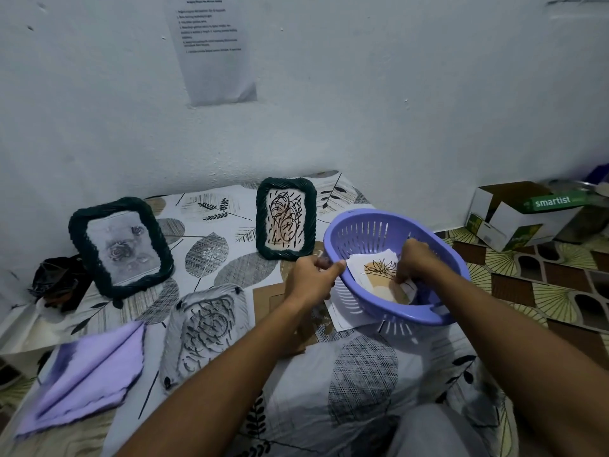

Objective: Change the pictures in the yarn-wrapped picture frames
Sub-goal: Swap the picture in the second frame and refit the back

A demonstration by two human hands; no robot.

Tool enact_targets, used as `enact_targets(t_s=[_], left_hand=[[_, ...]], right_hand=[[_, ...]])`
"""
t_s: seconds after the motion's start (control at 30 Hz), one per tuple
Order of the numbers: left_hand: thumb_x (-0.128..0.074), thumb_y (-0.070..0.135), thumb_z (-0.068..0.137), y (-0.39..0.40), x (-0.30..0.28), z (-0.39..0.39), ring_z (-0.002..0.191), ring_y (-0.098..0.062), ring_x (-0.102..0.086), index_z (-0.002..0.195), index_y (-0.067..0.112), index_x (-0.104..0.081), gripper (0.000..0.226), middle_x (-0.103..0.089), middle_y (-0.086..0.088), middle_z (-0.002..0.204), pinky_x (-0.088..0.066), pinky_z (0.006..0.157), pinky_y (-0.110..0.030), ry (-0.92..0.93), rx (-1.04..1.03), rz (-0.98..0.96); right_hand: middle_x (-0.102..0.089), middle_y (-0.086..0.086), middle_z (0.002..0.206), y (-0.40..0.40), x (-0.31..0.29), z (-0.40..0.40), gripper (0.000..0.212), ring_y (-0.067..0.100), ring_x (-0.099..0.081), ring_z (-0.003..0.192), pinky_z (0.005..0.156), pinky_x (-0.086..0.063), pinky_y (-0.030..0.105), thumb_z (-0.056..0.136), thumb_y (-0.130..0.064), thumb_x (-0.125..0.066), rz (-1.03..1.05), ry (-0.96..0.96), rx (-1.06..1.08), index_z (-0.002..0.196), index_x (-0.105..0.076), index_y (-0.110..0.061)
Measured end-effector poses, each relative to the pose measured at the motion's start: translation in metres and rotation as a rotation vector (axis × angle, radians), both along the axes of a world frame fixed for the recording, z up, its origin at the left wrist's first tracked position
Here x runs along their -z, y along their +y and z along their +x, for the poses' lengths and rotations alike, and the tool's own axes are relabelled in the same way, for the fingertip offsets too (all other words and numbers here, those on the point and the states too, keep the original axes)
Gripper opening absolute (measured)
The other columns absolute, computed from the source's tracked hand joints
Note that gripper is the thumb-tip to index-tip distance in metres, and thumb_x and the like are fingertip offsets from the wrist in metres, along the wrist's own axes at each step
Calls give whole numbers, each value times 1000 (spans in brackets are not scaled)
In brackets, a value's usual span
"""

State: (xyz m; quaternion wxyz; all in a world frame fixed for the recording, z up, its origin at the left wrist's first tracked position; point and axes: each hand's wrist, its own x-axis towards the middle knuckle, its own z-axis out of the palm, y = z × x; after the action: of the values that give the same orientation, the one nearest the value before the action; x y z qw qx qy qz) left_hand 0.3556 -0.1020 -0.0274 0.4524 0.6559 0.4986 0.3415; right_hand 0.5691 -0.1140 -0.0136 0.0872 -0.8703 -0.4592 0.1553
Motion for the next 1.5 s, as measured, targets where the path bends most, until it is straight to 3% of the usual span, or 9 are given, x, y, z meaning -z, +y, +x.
enact_targets(t_s=[0.1,0.23,0.37,0.5,0.7,0.87,1.0,1.27,1.5], left_hand=[[-68,39,87,0,-2,-1,53,-17,-58,92,6,-66,33,-67,-6,76,-44,45,-23,4,2,5],[-67,38,88,-1,-5,0,54,-17,-58,92,6,-65,32,-67,-5,76,-47,47,-25,20,1,8],[-69,39,86,0,-7,2,66,-19,-61,82,16,-63,24,-64,1,73,-57,69,-40,62,-6,45],[-72,35,83,-2,-14,3,77,-10,-58,81,24,-54,21,-57,13,78,-49,72,-29,137,-40,131],[-67,12,85,-12,-31,18,77,-16,-57,94,13,-60,11,-59,-1,85,-49,66,-28,88,14,417],[-49,27,99,-21,-66,31,99,-25,-61,109,10,-61,22,-63,-8,103,-55,84,-42,-401,143,-205],[-38,34,102,-28,-85,29,96,-27,-60,98,11,-61,33,-62,-12,104,-51,86,-48,-613,182,-432],[-47,5,96,-23,-91,-4,70,-21,-61,96,8,-58,11,-61,-13,88,-55,54,-31,-645,37,-356],[-42,-6,94,-15,-84,-52,83,-25,-59,92,6,-55,18,-62,-14,93,-51,78,-40,-631,-68,-299]], right_hand=[[-63,16,92,0,-3,-1,50,32,-65,84,74,-58,42,70,-8,-81,33,-44,18,112,-57,4],[-56,12,80,1,-4,2,34,32,-60,76,61,-51,37,78,-8,-72,92,-96,18,106,-54,-1],[-53,10,69,3,-4,7,12,31,-59,72,58,-46,33,83,-9,-61,159,-75,14,86,-51,-4],[-62,19,78,5,-11,18,13,25,-51,61,48,-36,25,82,-9,-60,236,80,17,74,-56,1],[-57,15,67,-11,-36,9,12,21,-50,58,55,-40,30,79,-6,-69,557,570,11,72,-68,4],[-59,22,79,-29,-67,-23,14,27,-52,70,59,-43,28,82,-4,-67,655,844,-114,84,-66,10],[-69,27,93,-35,-78,-47,18,32,-64,82,82,-54,40,83,-9,-69,661,866,-204,88,-69,8],[-70,11,91,-36,-84,-88,14,28,-60,89,78,-45,37,86,-14,-63,676,715,-317,83,-76,-8],[-68,-1,95,-24,-78,-119,15,21,-55,96,85,-45,36,87,-10,-63,663,665,-337,85,-75,-18]])
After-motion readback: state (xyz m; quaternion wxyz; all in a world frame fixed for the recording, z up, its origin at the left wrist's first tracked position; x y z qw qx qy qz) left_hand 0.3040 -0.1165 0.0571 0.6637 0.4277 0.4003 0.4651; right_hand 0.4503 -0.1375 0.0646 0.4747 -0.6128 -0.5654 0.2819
